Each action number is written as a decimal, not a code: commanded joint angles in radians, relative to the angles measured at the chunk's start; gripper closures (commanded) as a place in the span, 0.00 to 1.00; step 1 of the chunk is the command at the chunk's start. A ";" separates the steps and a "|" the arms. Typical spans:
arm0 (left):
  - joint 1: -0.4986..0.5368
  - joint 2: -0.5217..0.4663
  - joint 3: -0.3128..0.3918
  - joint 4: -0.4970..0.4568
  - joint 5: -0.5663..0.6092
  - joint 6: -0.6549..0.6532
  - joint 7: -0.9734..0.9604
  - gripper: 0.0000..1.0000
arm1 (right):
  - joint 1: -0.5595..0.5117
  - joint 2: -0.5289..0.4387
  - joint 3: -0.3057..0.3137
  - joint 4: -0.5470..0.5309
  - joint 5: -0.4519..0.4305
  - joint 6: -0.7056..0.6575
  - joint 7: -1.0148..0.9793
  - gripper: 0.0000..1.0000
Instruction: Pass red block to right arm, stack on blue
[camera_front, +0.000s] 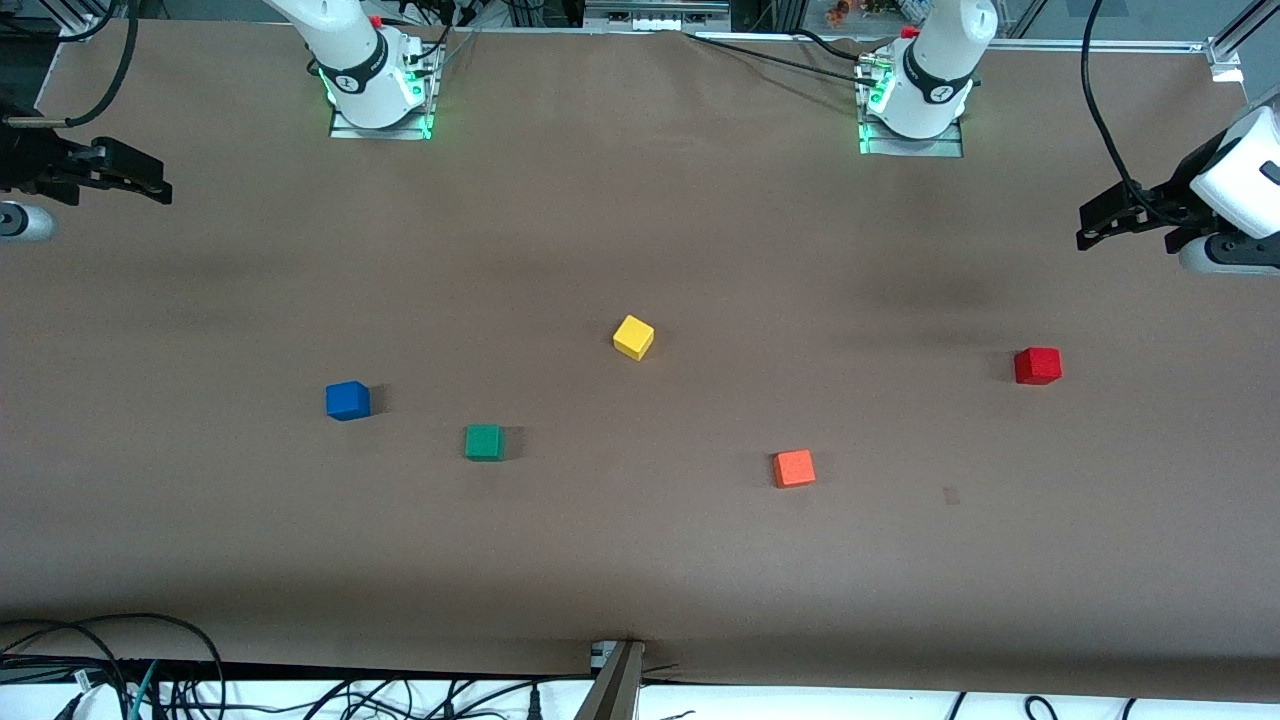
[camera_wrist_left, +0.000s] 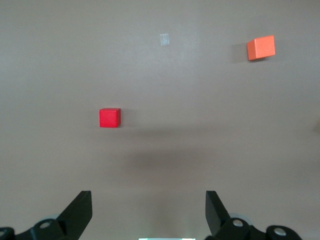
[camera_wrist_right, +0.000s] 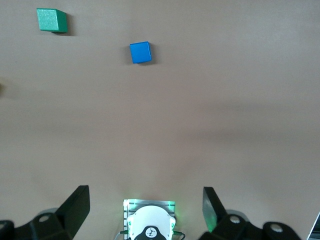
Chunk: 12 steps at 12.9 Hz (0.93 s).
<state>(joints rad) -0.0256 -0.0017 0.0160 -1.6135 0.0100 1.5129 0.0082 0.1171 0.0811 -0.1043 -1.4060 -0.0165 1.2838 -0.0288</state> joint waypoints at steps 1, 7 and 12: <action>0.032 0.009 0.004 0.032 -0.024 -0.062 0.018 0.00 | -0.004 0.002 0.008 0.012 -0.013 -0.001 -0.016 0.00; 0.150 0.022 0.005 0.029 -0.010 -0.189 0.042 0.00 | -0.002 0.002 0.008 0.012 -0.011 -0.001 -0.017 0.00; 0.297 0.139 0.005 -0.017 -0.007 -0.082 0.258 0.00 | -0.004 0.002 0.008 0.013 -0.010 -0.001 -0.017 0.00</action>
<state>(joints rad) 0.2392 0.0874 0.0277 -1.6276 0.0101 1.3744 0.1821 0.1179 0.0813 -0.1031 -1.4057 -0.0165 1.2846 -0.0301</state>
